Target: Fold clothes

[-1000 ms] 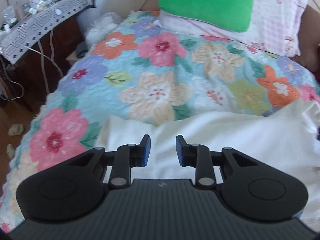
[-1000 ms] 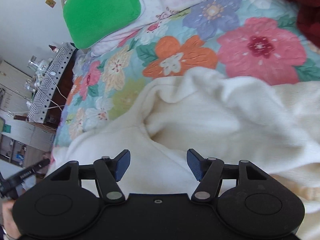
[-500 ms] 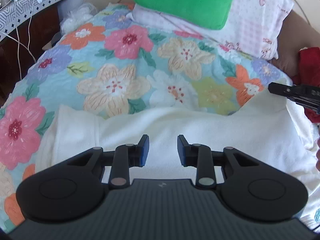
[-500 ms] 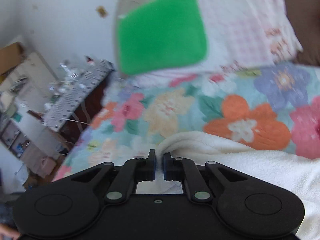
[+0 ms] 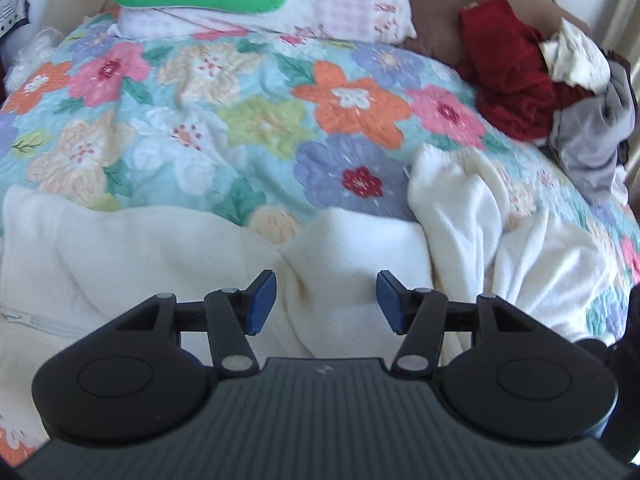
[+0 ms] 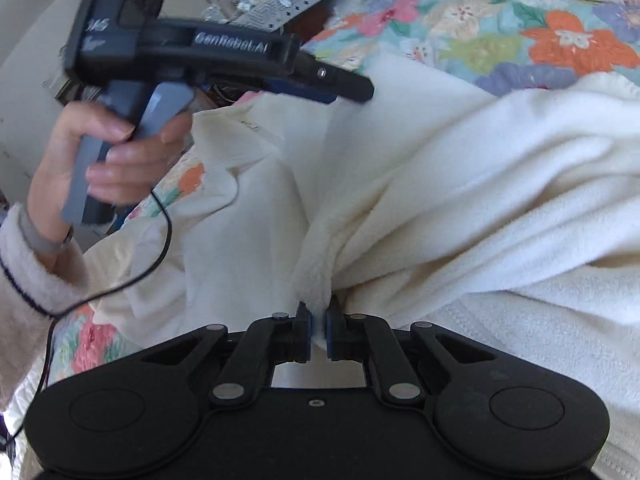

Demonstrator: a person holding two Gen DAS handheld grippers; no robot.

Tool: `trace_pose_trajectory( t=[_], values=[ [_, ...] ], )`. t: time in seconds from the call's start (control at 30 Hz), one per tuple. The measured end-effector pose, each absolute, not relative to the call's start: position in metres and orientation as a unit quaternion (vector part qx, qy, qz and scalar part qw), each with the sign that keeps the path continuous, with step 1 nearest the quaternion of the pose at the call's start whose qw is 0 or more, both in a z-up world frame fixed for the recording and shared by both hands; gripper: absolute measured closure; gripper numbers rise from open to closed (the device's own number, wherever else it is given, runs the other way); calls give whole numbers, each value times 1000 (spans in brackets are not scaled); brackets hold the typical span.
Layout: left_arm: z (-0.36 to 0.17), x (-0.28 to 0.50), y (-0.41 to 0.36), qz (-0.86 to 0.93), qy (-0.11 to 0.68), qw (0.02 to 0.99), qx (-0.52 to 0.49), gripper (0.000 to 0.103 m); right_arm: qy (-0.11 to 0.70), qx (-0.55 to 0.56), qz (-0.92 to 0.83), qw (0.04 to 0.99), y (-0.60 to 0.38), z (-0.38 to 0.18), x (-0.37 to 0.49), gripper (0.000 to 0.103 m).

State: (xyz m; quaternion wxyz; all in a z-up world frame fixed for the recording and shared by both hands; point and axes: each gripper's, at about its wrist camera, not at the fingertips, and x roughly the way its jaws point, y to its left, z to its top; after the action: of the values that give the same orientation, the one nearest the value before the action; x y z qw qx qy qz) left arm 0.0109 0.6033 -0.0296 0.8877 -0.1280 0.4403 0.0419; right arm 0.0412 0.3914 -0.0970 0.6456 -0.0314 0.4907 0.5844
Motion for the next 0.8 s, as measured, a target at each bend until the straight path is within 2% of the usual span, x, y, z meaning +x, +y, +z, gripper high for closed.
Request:
trace_pose_trajectory(
  t=[0.03,0.07,0.1,0.13,0.17,0.2,0.23,0.3,0.4,0.43,0.5,0.53,0.57,0.6,0.67,0.73,0.8],
  values=[
    [-36,11,592,53,445,887,-116,37,501,-25,570,650,389,-93,46,93],
    [-43,12,582,64,450,885,-103,25,507,-18,559,656,385,-88,50,92],
    [-50,13,573,75,460,881,-83,22,500,-12,555,665,378,-79,53,90],
    [-57,11,564,90,463,879,-68,22,493,-9,549,675,373,-70,56,75],
    [-63,9,556,104,465,877,-56,22,483,-18,536,692,368,-62,60,51],
    [-67,8,554,111,459,879,-57,21,474,-27,524,707,364,-53,64,43],
    [-71,8,557,119,457,879,-69,19,464,-33,512,722,360,-45,68,40],
    [-79,11,564,132,459,873,-97,7,445,-25,500,742,350,-32,80,40],
    [-83,12,575,137,455,869,-138,7,456,-7,461,761,350,-28,108,28],
    [-83,12,578,139,451,869,-148,12,464,-3,441,768,354,-30,118,21],
    [-79,12,578,146,444,873,-138,56,485,16,388,784,362,-39,139,21],
    [-77,12,578,145,441,876,-131,62,503,34,365,783,366,-49,151,21],
    [-75,11,579,141,437,879,-132,75,522,49,353,775,373,-61,160,21],
    [-73,10,580,137,432,881,-134,81,535,53,349,767,379,-71,165,21],
    [-71,8,582,133,425,885,-138,84,556,54,343,756,391,-89,173,20],
    [-72,7,582,134,418,887,-142,84,541,17,351,764,404,-94,160,19],
    [-72,7,584,133,413,889,-146,85,523,-23,360,772,417,-99,148,26]
  ],
)
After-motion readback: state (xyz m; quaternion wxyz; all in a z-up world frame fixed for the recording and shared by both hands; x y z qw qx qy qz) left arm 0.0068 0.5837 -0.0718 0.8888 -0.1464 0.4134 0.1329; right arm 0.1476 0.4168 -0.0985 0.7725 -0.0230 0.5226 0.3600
